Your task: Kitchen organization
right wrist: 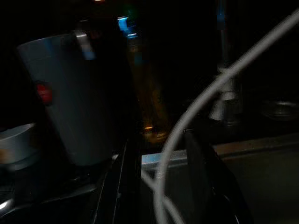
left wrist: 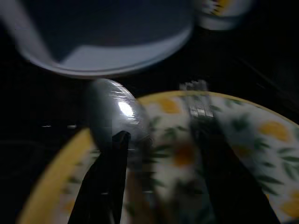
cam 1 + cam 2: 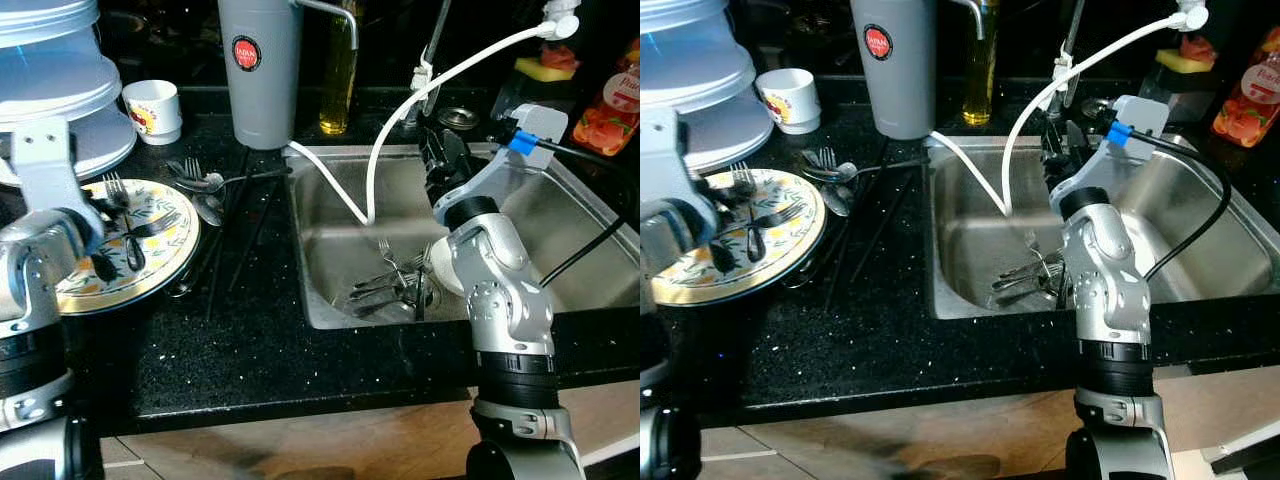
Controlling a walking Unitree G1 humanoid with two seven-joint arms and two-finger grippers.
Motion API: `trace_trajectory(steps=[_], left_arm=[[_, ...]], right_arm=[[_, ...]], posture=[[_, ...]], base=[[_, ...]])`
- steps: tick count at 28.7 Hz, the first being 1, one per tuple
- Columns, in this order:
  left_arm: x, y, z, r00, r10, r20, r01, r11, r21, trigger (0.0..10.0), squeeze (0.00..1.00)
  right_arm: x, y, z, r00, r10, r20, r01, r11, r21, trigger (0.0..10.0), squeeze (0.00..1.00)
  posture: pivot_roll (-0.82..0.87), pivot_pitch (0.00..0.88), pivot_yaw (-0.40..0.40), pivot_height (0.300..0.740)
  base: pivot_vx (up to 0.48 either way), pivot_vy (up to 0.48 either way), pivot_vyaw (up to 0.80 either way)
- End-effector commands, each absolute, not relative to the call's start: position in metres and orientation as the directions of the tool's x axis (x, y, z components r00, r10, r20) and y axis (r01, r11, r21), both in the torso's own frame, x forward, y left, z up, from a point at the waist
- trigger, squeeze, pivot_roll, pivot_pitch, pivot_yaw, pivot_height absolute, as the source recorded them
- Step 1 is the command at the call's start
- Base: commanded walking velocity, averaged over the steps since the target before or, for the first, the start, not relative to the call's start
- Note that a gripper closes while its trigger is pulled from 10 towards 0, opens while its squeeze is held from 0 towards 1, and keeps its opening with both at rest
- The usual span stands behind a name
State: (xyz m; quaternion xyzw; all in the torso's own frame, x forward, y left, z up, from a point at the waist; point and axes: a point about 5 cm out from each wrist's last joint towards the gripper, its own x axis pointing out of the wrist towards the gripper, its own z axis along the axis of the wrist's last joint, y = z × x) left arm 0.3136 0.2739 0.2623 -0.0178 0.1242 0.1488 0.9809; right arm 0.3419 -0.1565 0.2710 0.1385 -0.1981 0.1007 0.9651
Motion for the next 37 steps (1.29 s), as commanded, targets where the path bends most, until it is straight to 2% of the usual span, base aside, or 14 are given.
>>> trace_trajectory(steps=[1,2,3,6,8,12,15,21,24,34,35,36,37], left_arm=[[0.311,0.279,0.263,0.91,0.328,-0.252,-0.337,0.942,0.011,10.0,0.0],[0.311,0.279,0.263,0.91,0.328,-0.252,-0.337,0.942,0.011,10.0,0.0],[0.31,0.281,0.261,0.904,0.345,-0.254,-0.356,0.935,0.003,10.0,0.0],[0.31,0.281,0.26,0.902,0.351,-0.253,-0.362,0.932,0.004,10.0,0.0],[0.308,0.284,0.255,0.887,0.372,-0.272,-0.388,0.922,-0.006,10.0,0.0],[0.304,0.285,0.247,0.873,0.387,-0.297,-0.409,0.912,-0.014,10.0,0.0],[0.303,0.28,0.232,0.857,0.379,-0.35,-0.425,0.903,-0.063,10.0,0.0],[0.31,0.268,0.223,0.868,0.323,-0.377,-0.393,0.911,-0.126,10.0,0.0],[0.319,0.257,0.23,0.895,0.288,-0.341,-0.345,0.931,-0.118,10.0,0.0],[0.324,0.239,0.195,0.862,0.213,-0.46,-0.312,0.938,-0.151,10.0,0.0],[0.323,0.239,0.192,0.858,0.214,-0.468,-0.316,0.937,-0.152,4.5,0.0],[0.323,0.239,0.188,0.853,0.218,-0.474,-0.32,0.936,-0.146,0.0,0.0],[0.323,0.241,0.186,0.846,0.233,-0.479,-0.333,0.933,-0.136,0.0,0.0]], right_arm=[[0.34,-0.145,0.266,0.885,0.263,0.384,-0.359,0.911,0.202,10.0,0.0],[0.34,-0.145,0.266,0.885,0.263,0.384,-0.359,0.911,0.202,10.0,0.0],[0.336,-0.133,0.261,0.859,0.384,0.34,-0.442,0.89,0.111,10.0,0.0],[0.335,-0.129,0.258,0.849,0.423,0.317,-0.465,0.882,0.07,10.0,0.0],[0.33,-0.117,0.252,0.802,0.533,0.27,-0.556,0.831,0.008,10.0,0.0],[0.327,-0.111,0.25,0.769,0.59,0.248,-0.605,0.796,-0.017,10.0,0.0],[0.325,-0.105,0.246,0.716,0.669,0.201,-0.667,0.74,-0.089,10.0,0.0],[0.326,-0.108,0.249,0.687,0.708,0.165,-0.689,0.707,-0.16,10.0,0.0],[0.326,-0.11,0.252,0.683,0.71,0.173,-0.689,0.705,-0.168,10.0,0.0],[0.317,-0.108,0.252,0.623,0.757,0.197,-0.743,0.651,-0.154,10.0,0.0],[0.315,-0.108,0.252,0.612,0.766,0.196,-0.751,0.641,-0.16,10.0,0.0],[0.314,-0.108,0.251,0.604,0.773,0.195,-0.757,0.633,-0.165,10.0,0.0],[0.313,-0.107,0.251,0.597,0.778,0.194,-0.761,0.626,-0.168,10.0,0.0]], posture=[[0.2,0.064,-0.015,0.74],[0.2,0.064,-0.015,0.74],[0.2,0.061,-0.016,0.74],[0.2,0.061,-0.016,0.74],[0.2,0.06,-0.018,0.74],[0.2,0.059,-0.022,0.74],[0.21,0.052,-0.029,0.74],[0.2,0.042,-0.034,0.74],[0.2,0.037,-0.037,0.74],[0.18,0.021,-0.024,0.74],[0.18,0.017,-0.025,0.74],[0.18,0.017,-0.025,0.74],[0.18,0.017,-0.025,0.74]], base=[[0.0,0.0,0.0],[0.0,0.0,0.0],[0.0,0.0,0.0],[0.0,0.0,0.0],[0.0,0.0,0.0],[0.0,0.0,0.0],[0.0,0.0,0.0],[0.0,0.0,0.0],[0.0,0.0,0.0],[0.0,0.0,0.0],[0.0,0.0,0.0],[0.0,0.0,0.0],[0.0,0.0,0.0]])
